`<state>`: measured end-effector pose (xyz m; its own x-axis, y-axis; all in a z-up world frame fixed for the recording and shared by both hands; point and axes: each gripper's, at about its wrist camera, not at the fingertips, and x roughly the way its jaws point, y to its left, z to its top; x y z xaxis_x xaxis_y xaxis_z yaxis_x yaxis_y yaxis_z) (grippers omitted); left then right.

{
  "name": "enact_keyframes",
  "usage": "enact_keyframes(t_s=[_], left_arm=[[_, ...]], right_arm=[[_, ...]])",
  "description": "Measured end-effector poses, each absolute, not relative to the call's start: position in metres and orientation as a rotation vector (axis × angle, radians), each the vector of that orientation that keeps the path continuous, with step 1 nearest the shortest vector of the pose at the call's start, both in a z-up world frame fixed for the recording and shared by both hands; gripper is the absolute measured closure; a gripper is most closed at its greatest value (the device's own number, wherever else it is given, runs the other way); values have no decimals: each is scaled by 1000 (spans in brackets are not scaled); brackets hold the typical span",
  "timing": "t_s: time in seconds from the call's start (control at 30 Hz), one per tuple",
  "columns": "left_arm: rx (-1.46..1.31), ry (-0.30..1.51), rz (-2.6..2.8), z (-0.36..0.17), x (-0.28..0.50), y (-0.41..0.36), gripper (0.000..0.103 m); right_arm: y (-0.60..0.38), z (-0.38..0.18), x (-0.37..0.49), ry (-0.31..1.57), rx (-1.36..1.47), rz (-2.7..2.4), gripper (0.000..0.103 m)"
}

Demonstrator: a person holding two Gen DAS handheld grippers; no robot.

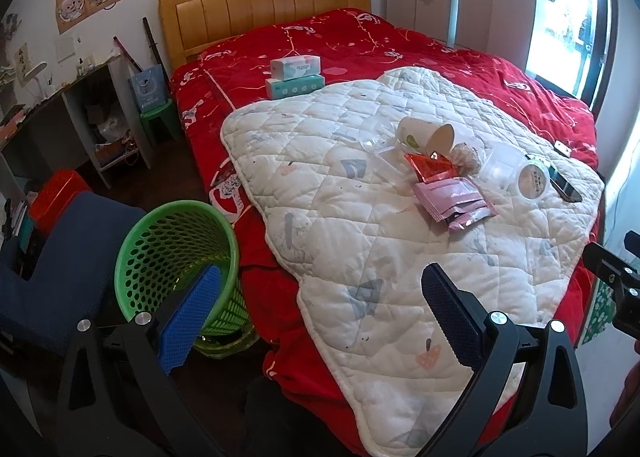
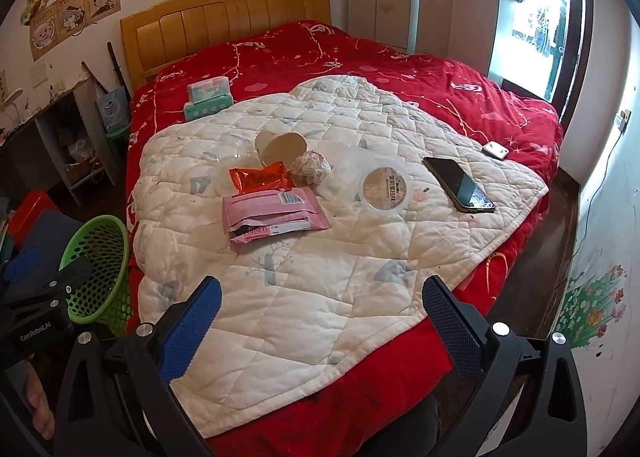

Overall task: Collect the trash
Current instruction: 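Move both tools toward the trash on the white quilted pad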

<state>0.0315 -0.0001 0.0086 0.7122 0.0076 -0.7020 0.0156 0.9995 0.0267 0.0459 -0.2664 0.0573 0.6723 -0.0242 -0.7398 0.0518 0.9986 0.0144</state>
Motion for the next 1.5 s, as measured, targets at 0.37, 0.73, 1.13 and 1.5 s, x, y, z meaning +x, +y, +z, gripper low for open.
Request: enact_keyframes(t_s=[0.37, 0.73, 1.13, 1.5], left_arm=[[39, 755, 14, 17, 32, 1, 5], [59, 724, 21, 24, 37, 0, 5], [77, 716, 24, 28, 51, 2, 5], [56, 737, 35, 21, 73, 3, 5]], right_arm=[[-268, 59, 48, 831, 35, -37, 6], [-274, 56, 53, 844, 16, -37, 6], [-278, 51, 62, 849, 4, -21, 6], [-286, 45, 79, 854, 2, -22, 6]])
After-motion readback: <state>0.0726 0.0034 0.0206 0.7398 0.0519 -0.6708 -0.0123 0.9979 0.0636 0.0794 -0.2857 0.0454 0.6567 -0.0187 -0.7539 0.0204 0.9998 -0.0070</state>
